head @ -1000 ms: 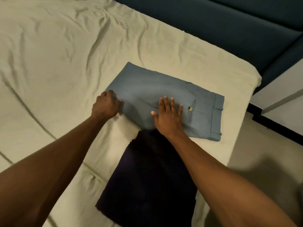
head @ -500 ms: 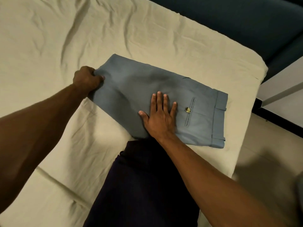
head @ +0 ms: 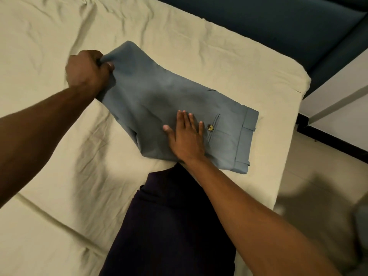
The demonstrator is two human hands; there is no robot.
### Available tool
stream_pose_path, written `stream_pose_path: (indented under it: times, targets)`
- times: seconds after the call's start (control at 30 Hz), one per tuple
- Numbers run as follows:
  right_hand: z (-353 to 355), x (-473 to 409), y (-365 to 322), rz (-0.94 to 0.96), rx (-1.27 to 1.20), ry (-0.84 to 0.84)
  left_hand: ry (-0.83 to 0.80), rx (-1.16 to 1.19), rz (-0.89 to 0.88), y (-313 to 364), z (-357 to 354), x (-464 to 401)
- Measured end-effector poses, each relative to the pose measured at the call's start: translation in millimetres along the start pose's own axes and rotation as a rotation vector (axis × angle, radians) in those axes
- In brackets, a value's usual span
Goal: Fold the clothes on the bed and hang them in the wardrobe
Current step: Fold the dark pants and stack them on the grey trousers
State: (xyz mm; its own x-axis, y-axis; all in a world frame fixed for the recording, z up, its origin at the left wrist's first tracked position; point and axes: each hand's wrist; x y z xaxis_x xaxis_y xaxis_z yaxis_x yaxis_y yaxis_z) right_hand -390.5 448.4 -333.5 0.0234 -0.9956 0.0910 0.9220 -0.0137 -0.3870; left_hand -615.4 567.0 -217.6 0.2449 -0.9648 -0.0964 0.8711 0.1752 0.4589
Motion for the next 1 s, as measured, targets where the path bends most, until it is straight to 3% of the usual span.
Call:
stream_pose_path:
  times: [0.07,0.13,0.2,0.27,0.33,0.43,0.5,0.57,0.67,0.83,1.0]
  targets:
    - [20,5,2,-0.084,-0.284,0.122,0.031,0.059,-0.052,24,6,11]
    - [48,9,6,-0.289,-0.707,0.177,0.068,0.117,-0.172,61,9,29]
    - [79,11,16,-0.492,-1.258,0.120,0.091,0.142,-0.324,106,6,56]
    - [105,14,40,-0.561,-1.604,0.040,0.116,0.137,-0.465,150,-9,91]
    - [121,20,70,-0.571,-1.727,0.050,-0.013,0.136,-0.523,186,-32,131]
    - [123,36,107,-0.628,-1.861,0.043,-0.326,-0.062,-0.690,205,-86,189]
    - [110,45,121,-0.718,-1.767,-0.009,-0.517,-0.133,-0.738,198,-114,218]
    - [100,47,126,-0.809,-1.589,0.054,-0.616,-0.078,-0.686,183,-131,234]
    - [96,39,124,-0.811,-1.418,0.165,-0.557,0.038,-0.667,160,-136,243]
    - [98,39,127,-0.807,-1.261,0.196,-0.226,0.092,-0.636,126,-128,215]
    - [94,42,140,-0.846,-1.004,0.309,-0.462,-0.209,-0.472,81,-140,179]
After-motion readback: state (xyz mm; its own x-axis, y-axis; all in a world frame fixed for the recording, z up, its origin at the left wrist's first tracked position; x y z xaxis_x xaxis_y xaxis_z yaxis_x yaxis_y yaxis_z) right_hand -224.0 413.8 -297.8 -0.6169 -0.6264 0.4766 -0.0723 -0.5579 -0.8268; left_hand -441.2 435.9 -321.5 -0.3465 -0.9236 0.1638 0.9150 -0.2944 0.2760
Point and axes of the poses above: each hand's wrist, its own x-axis away from the middle knuckle, its own z-axis out of the back of the hand, y = z × x
